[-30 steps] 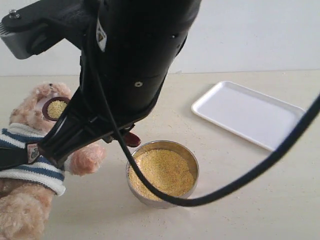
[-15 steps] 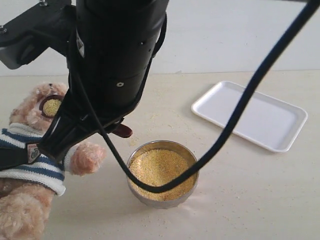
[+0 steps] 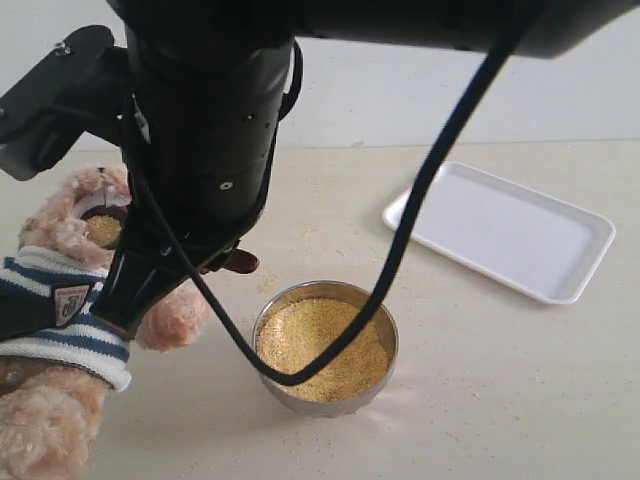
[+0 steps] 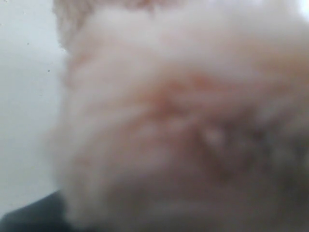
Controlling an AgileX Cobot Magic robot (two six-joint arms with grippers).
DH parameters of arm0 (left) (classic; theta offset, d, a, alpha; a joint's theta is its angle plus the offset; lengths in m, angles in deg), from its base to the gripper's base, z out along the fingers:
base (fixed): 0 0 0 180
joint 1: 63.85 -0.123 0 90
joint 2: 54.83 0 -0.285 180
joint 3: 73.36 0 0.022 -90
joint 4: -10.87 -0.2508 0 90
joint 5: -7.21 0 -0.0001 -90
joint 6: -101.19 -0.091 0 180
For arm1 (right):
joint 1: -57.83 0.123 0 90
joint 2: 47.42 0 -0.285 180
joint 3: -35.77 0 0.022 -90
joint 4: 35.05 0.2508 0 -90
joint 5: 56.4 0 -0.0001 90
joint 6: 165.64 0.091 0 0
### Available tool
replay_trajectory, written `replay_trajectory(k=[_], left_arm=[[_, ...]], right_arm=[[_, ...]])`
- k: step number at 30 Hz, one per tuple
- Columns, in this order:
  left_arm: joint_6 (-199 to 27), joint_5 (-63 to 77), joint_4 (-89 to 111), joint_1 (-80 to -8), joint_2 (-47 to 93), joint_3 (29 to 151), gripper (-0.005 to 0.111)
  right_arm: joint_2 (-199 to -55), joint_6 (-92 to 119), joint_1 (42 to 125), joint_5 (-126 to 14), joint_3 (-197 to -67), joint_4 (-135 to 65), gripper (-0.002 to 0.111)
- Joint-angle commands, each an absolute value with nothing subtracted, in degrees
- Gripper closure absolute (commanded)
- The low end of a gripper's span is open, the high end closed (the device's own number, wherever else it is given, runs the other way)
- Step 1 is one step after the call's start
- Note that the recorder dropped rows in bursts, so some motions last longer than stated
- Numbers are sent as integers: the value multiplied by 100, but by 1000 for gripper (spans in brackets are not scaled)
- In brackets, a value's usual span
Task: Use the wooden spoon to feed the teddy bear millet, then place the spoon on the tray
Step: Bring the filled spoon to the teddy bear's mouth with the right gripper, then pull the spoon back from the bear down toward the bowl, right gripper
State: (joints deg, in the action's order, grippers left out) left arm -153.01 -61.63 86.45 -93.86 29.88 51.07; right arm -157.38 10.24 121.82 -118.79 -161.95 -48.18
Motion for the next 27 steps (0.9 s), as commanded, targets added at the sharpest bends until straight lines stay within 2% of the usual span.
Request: replay_trajectory(k=[1, 14, 27], left_arm=[[-15351, -6276, 8778, -9399, 2928, 5075, 102], [-15351, -6276, 8778, -9399, 2928, 5075, 102], [-15351, -6276, 8778, -9399, 2928, 5075, 102]], right_arm=[[-15816, 787, 12251, -11862, -16313, -5121, 99], [-15993, 220, 12863, -12440, -16313, -7019, 99], [-15993, 444, 13377, -12388, -16313, -7961, 99]])
